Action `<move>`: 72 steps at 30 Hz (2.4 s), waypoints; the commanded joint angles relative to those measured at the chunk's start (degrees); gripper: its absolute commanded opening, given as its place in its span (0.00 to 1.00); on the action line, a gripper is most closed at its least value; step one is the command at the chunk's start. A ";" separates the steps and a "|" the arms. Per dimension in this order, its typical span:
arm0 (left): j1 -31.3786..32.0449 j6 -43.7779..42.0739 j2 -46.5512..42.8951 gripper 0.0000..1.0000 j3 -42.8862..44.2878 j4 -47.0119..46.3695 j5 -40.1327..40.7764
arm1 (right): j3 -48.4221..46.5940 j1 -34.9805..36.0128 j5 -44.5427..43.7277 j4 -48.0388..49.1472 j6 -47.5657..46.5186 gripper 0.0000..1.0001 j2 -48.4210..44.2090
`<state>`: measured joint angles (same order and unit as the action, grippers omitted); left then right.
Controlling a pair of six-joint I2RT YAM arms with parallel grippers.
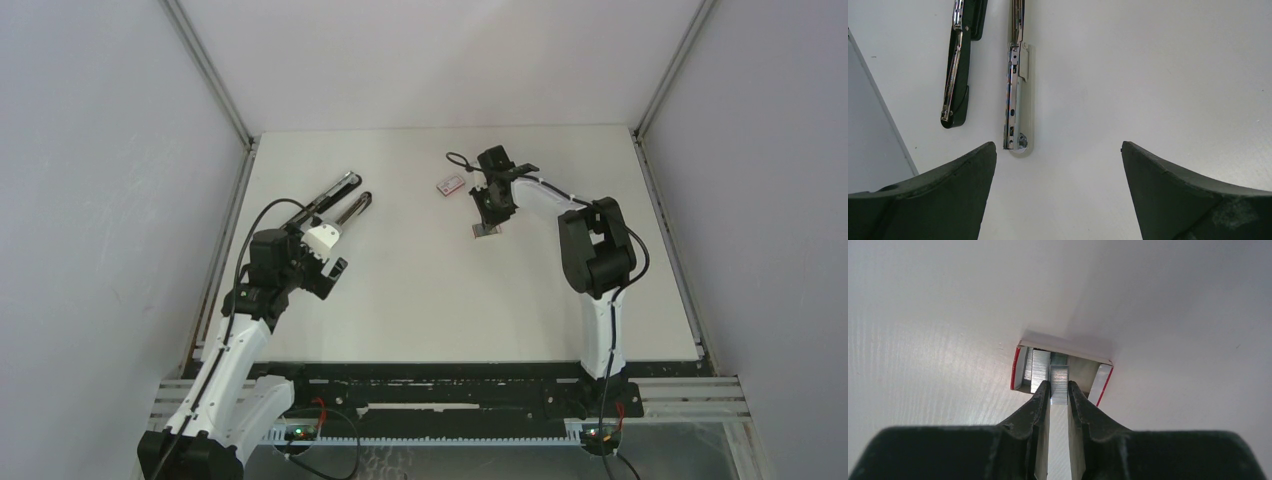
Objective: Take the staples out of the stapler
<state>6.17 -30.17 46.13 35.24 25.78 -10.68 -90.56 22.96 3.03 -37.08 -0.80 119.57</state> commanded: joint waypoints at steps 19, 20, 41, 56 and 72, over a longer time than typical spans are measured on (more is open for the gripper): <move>-0.33 -1.12 0.00 1.00 -1.23 -1.90 0.27 | -1.55 -0.23 -0.66 0.09 1.63 0.14 0.93; -0.32 -1.14 -0.03 1.00 -1.23 -1.93 0.29 | -1.55 -0.20 -0.65 0.01 1.67 0.14 0.95; -0.29 -1.18 -0.01 1.00 -1.32 -1.96 0.38 | -1.19 0.01 -1.73 -0.19 2.09 0.14 1.54; -0.29 -1.25 -0.04 1.00 -1.45 -2.05 0.34 | -1.53 0.58 -1.94 -0.10 1.98 0.19 1.85; -0.33 -1.16 -0.02 1.00 -1.32 -2.09 0.33 | -2.57 0.54 -2.52 -0.85 1.76 0.26 -1.26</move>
<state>6.17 -30.61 46.13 35.24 25.76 -10.66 -90.56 23.27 1.32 -37.69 0.23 121.30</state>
